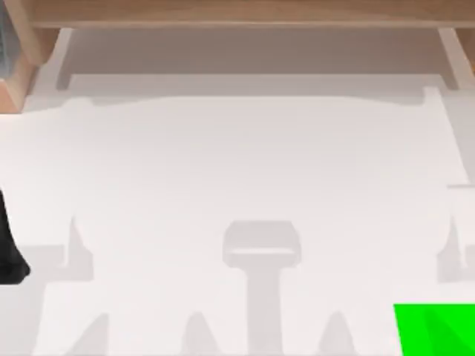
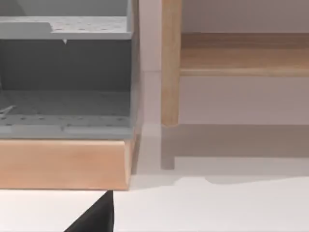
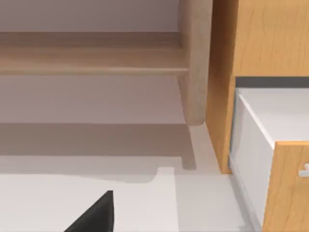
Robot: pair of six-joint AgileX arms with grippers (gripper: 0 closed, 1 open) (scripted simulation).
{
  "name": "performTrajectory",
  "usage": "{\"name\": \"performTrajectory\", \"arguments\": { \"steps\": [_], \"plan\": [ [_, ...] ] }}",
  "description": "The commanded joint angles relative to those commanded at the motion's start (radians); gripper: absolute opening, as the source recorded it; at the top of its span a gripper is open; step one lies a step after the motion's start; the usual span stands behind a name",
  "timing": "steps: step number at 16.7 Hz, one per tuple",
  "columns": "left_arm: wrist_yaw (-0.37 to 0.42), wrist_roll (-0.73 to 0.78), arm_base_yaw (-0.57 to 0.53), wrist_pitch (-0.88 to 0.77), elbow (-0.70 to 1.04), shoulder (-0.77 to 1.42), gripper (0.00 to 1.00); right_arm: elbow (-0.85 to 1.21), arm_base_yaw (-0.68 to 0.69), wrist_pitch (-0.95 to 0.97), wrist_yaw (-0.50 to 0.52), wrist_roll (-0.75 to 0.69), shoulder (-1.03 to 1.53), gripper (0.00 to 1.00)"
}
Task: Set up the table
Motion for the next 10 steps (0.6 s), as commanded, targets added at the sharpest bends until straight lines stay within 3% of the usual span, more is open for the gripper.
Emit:
{"name": "performTrajectory", "arguments": {
  "steps": [5, 10],
  "plan": [
    [0.000, 0.000, 0.000, 0.000, 0.000, 0.000, 1.00, 0.060, -0.030, -0.057, 0.013, 0.005, 0.060, 1.00],
    [0.000, 0.000, 0.000, 0.000, 0.000, 0.000, 1.00, 0.369, -0.130, -0.294, 0.042, 0.014, 0.368, 1.00]
  ]
}}
